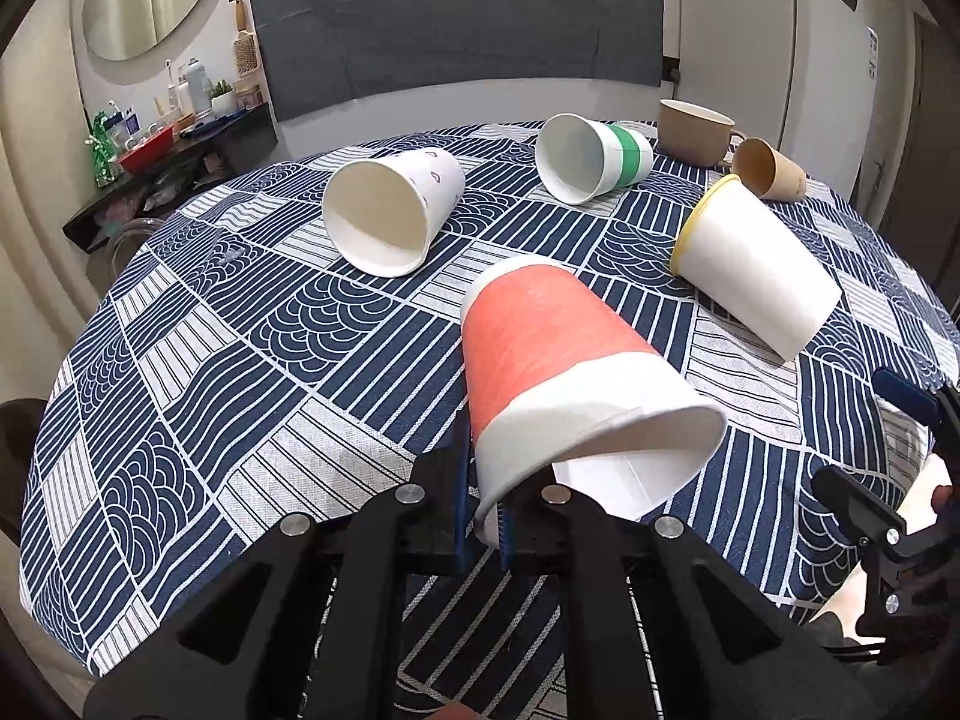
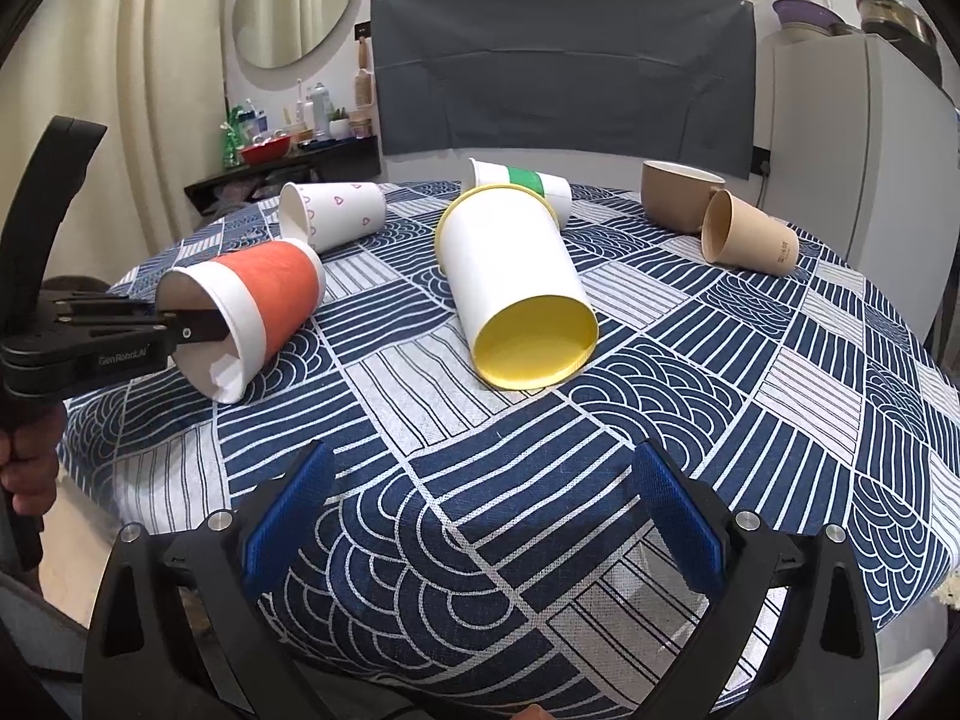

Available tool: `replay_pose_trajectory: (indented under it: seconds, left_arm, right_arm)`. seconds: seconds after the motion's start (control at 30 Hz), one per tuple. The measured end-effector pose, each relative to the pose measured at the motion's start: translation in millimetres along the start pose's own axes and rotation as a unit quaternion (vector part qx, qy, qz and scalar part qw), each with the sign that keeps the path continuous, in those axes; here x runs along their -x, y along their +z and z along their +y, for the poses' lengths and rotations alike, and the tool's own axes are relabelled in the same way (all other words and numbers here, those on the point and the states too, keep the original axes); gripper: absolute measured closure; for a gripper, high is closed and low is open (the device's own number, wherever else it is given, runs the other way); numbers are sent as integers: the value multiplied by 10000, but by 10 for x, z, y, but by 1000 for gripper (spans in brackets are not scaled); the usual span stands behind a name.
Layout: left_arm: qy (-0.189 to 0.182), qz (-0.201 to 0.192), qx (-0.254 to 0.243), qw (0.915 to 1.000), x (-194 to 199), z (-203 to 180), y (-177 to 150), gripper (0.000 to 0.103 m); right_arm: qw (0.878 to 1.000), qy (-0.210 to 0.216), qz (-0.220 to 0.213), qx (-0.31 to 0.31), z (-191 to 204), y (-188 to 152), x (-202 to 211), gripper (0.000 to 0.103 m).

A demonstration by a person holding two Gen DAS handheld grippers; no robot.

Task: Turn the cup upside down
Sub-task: 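Lift the orange-banded cup with the left gripper and release it, then grasp the orange-banded cup's body with the right gripper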

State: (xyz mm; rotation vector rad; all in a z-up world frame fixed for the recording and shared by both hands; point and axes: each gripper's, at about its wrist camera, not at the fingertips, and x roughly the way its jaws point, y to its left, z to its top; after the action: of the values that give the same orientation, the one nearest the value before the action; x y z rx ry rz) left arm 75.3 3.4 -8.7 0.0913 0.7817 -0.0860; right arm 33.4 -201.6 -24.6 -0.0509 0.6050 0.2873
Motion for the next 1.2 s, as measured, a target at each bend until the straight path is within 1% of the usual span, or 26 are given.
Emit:
replay_pose_trajectory:
  seconds: [0.03, 0.07, 0.1, 0.17, 0.23, 0.3, 0.33, 0.4, 0.43, 0.5, 0.6, 0.67, 0.73, 0.77, 0.8, 0.87, 0.97, 1.0, 1.07, 1.1, 1.13, 1.17, 1.2]
  left_arm:
    - [-22, -8, -9, 10000, 13, -1, -6, 78]
    - [-5, -46, -10, 10000, 34, 11, -11, 67]
    - [8, -103, -16, 9999, 58, 17, -13, 49]
    - [-39, -159, -6, 9999, 100, 34, -21, 41]
    - [-123, -161, 1, 9998, 131, 46, -25, 32]
    - [-121, -189, -17, 9997, 154, 50, -41, 21]
    - [-96, -189, -30, 9998, 162, 50, -59, 17]
    - [-84, -208, -14, 9997, 188, 66, -91, 12]
    - [-79, -225, -1, 9997, 205, 75, -108, 11]
    - [-33, -279, 7, 9996, 250, 90, -158, 6]
    - [42, -320, 10, 9995, 301, 116, -231, 6]
    - [3, -331, 46, 9994, 327, 143, -268, 6]
    - [-3, -321, 124, 9994, 339, 175, -303, 6]
    - [0, -311, 150, 9994, 339, 185, -316, 6]
    - [-9, -305, 169, 9994, 337, 196, -332, 6]
    - [-55, -325, 183, 9993, 339, 215, -366, 6]
    - [-17, -338, 135, 9993, 339, 224, -408, 6]
    - [-2, -340, 120, 9993, 341, 229, -422, 6]
    - [-7, -359, 115, 9993, 355, 249, -443, 6]
    - [-24, -377, 127, 9992, 362, 266, -454, 6]
    - [-35, -389, 142, 9991, 366, 280, -463, 6]
    - [-43, -392, 150, 9991, 370, 292, -475, 6]
    - [-44, -387, 146, 9991, 366, 299, -479, 6]
  right_arm:
    - [10000, -6, -2, 8, 3, 3, -2, 8]
    - [10000, -22, -16, 16, 4, 8, 0, 8]
    - [9999, -80, -55, 27, 4, 21, 10, 8]
    - [9996, -211, -201, 21, -14, 64, 60, 8]
    - [9993, -229, -290, 94, -18, 128, 118, 8]
    - [9987, -223, -406, 227, -6, 226, 205, 8]
    - [9985, -185, -415, 297, 5, 273, 233, 8]
    - [9984, -105, -351, 430, 30, 400, 274, 8]
    - [9983, -66, -307, 481, 44, 471, 291, 8]
    - [9981, 152, -184, 569, 80, 650, 315, 8]
    - [9966, 500, 125, 638, 159, 909, 279, 8]
    - [9932, 840, 443, 670, 226, 1079, 203, 8]
    - [9867, 1229, 874, 600, 322, 1253, 73, 8]
    - [9846, 1287, 1033, 572, 357, 1301, 25, 8]
    - [9803, 1365, 1332, 506, 404, 1390, -83, 8]
    - [9749, 1502, 1607, 357, 453, 1483, -203, 8]
    - [9571, 1848, 2230, 20, 516, 1617, -448, 8]
    - [9472, 1985, 2515, -139, 548, 1654, -558, 8]
    - [9321, 2125, 2912, -352, 608, 1682, -722, 8]
    - [9191, 2203, 3241, -413, 670, 1686, -846, 8]
    - [9092, 2256, 3470, -447, 721, 1680, -943, 8]
    - [9021, 2274, 3637, -464, 748, 1672, -1011, 8]
    - [8913, 2283, 3888, -485, 802, 1655, -1114, 8]
